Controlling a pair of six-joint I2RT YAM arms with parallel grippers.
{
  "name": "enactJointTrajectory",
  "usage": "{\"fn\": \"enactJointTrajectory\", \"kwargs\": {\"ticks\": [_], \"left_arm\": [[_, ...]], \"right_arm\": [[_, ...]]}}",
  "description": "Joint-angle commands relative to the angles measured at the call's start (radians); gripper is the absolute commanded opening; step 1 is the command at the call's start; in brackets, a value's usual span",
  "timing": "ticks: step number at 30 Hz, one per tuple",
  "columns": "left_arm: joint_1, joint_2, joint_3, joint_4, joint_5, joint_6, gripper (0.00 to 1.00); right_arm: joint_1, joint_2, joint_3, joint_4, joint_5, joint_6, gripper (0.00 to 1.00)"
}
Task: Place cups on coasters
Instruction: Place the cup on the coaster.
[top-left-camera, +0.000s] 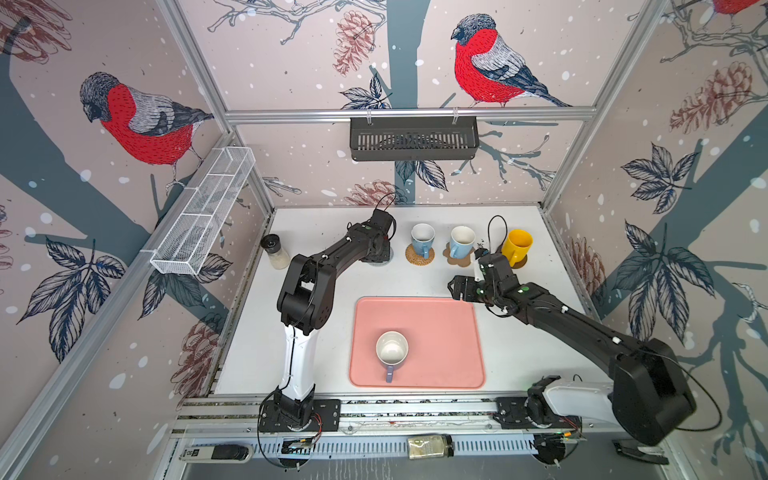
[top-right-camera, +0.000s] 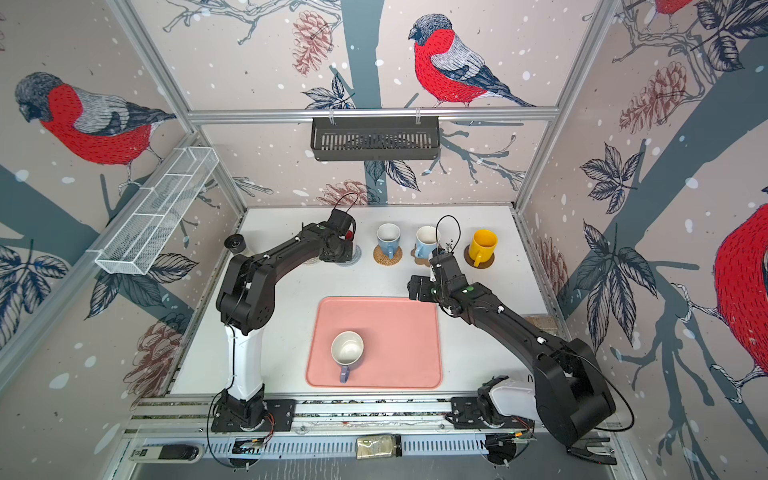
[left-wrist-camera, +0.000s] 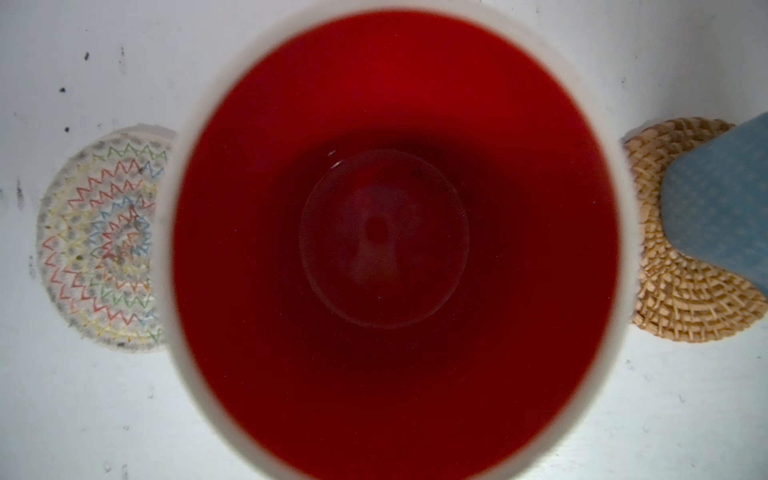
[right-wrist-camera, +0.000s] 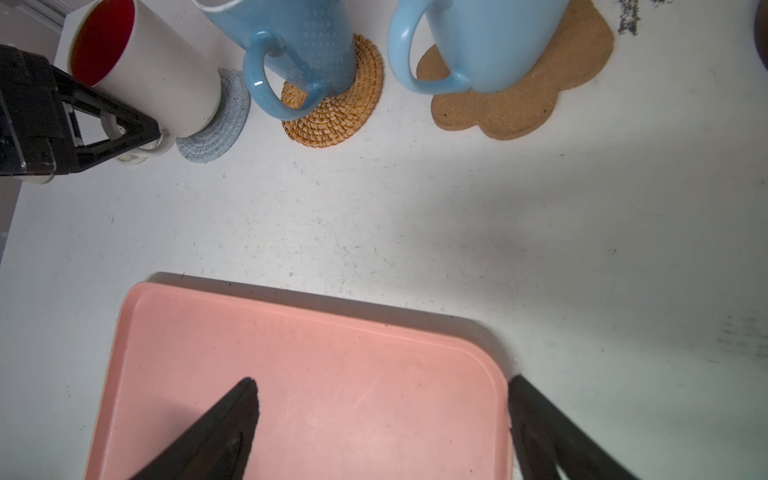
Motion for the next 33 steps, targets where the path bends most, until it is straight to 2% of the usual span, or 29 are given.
{"fn": "enactJointTrajectory", "kwargs": {"ticks": [1,17,26,27,29,33], "left_arm": [[0.002,0.007,0.018,0.03,-0.003,0.001,0.0],[0.002,0.02,-0.007,0.043,0.017,-0.008,0.0],[0.001,0.014,-0.028,0.043,0.044,-0.009,0.4],[0.001,0.009,-0.037,0.044,0.044,-0.011,0.49],[0.001,-0.009,-0.062,0.059,0.046,-0.012,0.61],[0.001,-0.035,-0.091,0.068,0.051,-0.011,0.73]], "right_arm": [[-0.004,0.0,-0.003,0.014,-0.012,-0.013,0.93],[-0.02,0.012,-0.007,0.025,-0.034,-0.009,0.93],[-0.02,0.009,-0.01,0.028,-0.035,-0.009,0.93],[-0.02,0.008,-0.008,0.028,-0.036,-0.009,0.93],[-0.02,0.007,-0.007,0.028,-0.038,-0.009,0.93],[-0.02,0.004,-0.008,0.026,-0.044,-0.008,0.93]]}}
